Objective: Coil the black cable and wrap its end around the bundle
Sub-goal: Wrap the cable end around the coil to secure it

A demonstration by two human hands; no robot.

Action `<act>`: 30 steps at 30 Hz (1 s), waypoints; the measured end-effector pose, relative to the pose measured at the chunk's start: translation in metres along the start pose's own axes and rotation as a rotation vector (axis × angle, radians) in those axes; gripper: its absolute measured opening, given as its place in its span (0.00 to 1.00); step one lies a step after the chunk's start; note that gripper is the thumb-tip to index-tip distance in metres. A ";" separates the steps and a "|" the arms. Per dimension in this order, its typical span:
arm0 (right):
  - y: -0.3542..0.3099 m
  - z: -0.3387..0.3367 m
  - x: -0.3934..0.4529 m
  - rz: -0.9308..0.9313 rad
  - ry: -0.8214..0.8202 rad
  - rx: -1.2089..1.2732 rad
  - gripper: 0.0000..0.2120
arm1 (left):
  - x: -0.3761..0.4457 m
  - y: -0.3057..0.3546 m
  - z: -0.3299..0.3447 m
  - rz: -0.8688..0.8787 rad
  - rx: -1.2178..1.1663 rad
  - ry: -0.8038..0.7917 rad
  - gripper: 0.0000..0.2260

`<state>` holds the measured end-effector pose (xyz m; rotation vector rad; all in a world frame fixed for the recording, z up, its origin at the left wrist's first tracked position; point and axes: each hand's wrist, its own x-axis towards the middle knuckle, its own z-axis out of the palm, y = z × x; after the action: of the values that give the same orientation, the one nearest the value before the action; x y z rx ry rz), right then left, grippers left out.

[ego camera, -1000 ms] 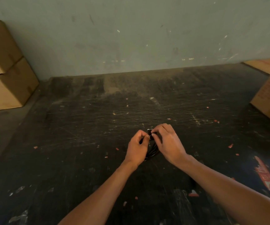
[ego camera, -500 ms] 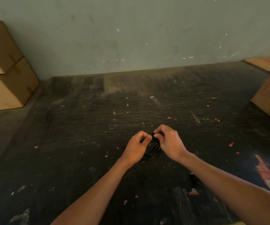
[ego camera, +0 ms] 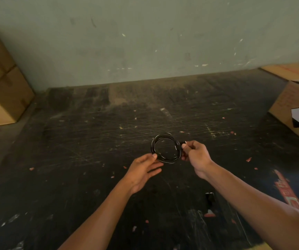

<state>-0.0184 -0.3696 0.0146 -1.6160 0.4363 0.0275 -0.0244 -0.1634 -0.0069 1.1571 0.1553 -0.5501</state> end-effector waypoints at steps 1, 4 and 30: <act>0.002 -0.002 0.000 0.013 -0.017 0.011 0.06 | 0.000 -0.001 0.001 0.000 -0.026 0.007 0.09; 0.011 -0.007 -0.002 0.038 -0.066 0.057 0.06 | 0.003 0.000 0.006 0.004 -0.101 -0.007 0.10; 0.064 -0.079 -0.018 0.133 -0.202 -0.588 0.03 | 0.028 -0.010 0.031 0.066 0.323 0.111 0.09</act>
<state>-0.0727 -0.4428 -0.0337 -2.1309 0.3982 0.4524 -0.0105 -0.2030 -0.0139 1.5030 0.1254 -0.4627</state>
